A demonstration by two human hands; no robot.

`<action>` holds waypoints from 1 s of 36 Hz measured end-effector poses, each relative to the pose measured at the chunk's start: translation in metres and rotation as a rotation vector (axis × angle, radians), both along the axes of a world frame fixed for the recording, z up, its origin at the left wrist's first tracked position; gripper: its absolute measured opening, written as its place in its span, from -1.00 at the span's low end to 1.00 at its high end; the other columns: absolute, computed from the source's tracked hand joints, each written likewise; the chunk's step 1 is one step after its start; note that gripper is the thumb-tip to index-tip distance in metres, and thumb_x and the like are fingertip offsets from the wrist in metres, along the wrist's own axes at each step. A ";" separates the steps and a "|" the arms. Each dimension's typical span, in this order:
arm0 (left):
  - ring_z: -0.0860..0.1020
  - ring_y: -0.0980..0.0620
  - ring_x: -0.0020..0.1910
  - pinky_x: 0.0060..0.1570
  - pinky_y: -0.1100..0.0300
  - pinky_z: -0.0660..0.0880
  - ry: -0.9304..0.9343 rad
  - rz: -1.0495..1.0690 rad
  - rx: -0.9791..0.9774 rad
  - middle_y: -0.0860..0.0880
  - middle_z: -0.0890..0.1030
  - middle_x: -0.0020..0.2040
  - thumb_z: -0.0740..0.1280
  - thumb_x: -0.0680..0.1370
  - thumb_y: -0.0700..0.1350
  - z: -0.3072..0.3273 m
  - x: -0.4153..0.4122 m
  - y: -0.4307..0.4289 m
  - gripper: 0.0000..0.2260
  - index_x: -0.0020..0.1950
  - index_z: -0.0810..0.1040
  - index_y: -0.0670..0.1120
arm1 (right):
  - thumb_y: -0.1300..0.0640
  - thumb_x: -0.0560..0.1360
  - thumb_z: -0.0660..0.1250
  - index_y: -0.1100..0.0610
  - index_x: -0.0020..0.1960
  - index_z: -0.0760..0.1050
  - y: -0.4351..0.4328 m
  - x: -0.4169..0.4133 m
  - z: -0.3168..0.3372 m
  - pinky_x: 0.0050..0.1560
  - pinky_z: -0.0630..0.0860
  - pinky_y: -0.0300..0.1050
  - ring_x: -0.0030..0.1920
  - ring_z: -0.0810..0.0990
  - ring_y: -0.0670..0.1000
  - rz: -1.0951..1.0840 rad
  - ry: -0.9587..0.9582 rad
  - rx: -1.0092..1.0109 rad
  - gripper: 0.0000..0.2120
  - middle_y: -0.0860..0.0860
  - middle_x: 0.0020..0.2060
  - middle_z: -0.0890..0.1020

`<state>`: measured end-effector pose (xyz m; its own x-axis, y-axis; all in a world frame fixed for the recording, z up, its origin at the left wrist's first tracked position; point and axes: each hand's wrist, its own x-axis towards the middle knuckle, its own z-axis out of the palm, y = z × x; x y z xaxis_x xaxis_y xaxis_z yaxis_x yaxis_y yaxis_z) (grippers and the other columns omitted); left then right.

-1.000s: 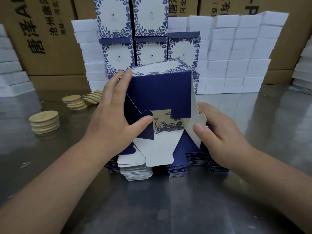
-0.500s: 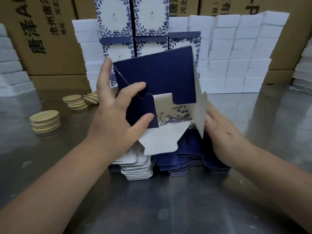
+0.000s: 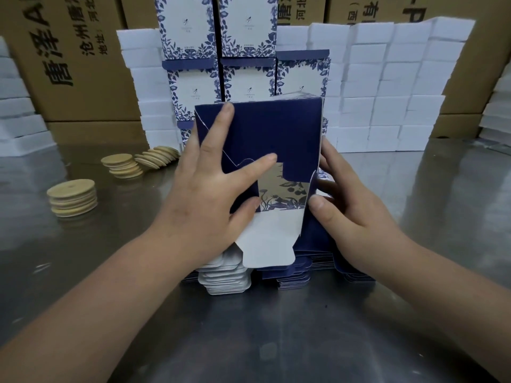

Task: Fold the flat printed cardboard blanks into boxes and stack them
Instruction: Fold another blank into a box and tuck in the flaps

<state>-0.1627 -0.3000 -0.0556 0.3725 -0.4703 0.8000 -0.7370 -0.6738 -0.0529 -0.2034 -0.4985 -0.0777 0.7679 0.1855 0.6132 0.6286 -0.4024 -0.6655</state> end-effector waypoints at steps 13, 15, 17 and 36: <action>0.23 -0.53 0.30 0.19 -0.43 0.27 0.042 0.003 0.003 -0.31 0.18 0.44 0.28 0.44 -0.23 0.004 -0.007 -0.001 -0.59 0.30 0.51 -0.12 | -0.25 0.30 0.26 -0.65 0.21 -0.01 0.004 -0.005 0.001 0.02 0.50 -0.37 0.16 0.51 -0.29 -0.060 0.032 0.084 -0.37 -0.55 0.17 0.37; 0.25 -0.50 0.31 0.21 -0.40 0.28 -0.003 -0.037 -0.008 -0.30 0.19 0.43 0.20 0.49 -0.26 0.005 -0.006 0.001 -0.60 0.33 0.47 -0.15 | -0.26 0.26 0.29 -0.50 0.33 0.02 0.004 -0.003 0.001 -0.03 0.53 -0.35 0.10 0.55 -0.26 -0.082 0.042 0.105 -0.27 -0.53 0.13 0.40; 0.24 -0.40 0.36 0.27 -0.31 0.29 -0.011 -0.091 -0.039 -0.19 0.15 0.42 0.18 0.47 -0.26 0.005 -0.007 0.001 -0.57 0.35 0.40 -0.10 | -0.22 0.26 0.31 -0.39 0.38 0.09 0.005 -0.003 0.002 -0.08 0.52 -0.38 0.05 0.58 -0.24 -0.087 0.028 0.103 -0.27 -0.48 0.11 0.44; -0.19 0.05 0.51 0.44 0.33 -0.04 0.224 -0.295 0.177 0.19 -0.31 0.45 0.30 0.31 -0.03 0.005 -0.008 0.008 -0.53 0.22 0.39 0.18 | -0.09 0.35 0.29 -0.48 -0.03 0.35 0.000 -0.003 0.008 -0.25 0.39 -0.50 -0.23 0.52 -0.27 -0.383 -0.074 0.116 -0.68 -0.22 0.03 0.53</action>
<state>-0.1712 -0.2919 -0.0502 0.3568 -0.7062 0.6115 -0.9038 -0.4267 0.0346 -0.2059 -0.4985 -0.0695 0.7212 -0.1787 0.6693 0.4957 -0.5419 -0.6787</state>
